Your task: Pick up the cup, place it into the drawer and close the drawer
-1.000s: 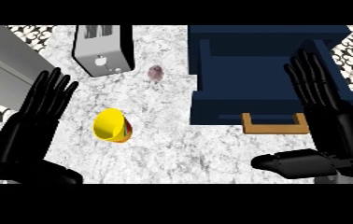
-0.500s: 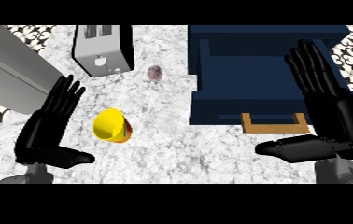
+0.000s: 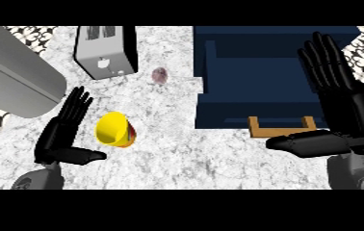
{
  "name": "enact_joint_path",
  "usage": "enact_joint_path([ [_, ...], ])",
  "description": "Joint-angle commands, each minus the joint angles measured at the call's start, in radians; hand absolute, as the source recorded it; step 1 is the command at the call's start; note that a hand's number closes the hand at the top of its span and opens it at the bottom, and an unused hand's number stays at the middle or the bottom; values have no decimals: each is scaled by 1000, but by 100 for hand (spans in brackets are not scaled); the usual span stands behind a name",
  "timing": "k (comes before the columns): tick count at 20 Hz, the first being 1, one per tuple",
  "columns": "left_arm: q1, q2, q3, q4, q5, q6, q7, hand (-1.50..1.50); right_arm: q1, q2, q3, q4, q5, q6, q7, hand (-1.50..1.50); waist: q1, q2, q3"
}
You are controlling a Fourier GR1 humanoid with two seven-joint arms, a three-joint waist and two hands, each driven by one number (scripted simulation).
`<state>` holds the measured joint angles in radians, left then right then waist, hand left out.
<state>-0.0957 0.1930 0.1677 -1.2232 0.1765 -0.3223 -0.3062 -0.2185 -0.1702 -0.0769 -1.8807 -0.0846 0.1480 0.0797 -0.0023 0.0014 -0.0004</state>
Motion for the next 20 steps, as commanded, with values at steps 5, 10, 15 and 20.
enact_joint_path([
  [5, -110, 46, 40, 424, -88, -50, -264, -150, -16, 5, -7, 7, -11, 13, 4, -150, -3, 0, 0],
  [10, -204, 52, 42, 712, -168, -34, -488, -150, -23, -1, -11, -16, -14, 11, 38, -150, -8, 2, -1],
  [15, -303, 52, 63, 933, -202, 1, -633, -150, -83, -30, -52, 47, -45, 36, 27, -150, -14, 5, -2],
  [20, -375, 62, 77, 997, -202, 3, -663, -150, -68, 16, 0, 108, 28, 14, -44, -150, -15, 9, -3],
])
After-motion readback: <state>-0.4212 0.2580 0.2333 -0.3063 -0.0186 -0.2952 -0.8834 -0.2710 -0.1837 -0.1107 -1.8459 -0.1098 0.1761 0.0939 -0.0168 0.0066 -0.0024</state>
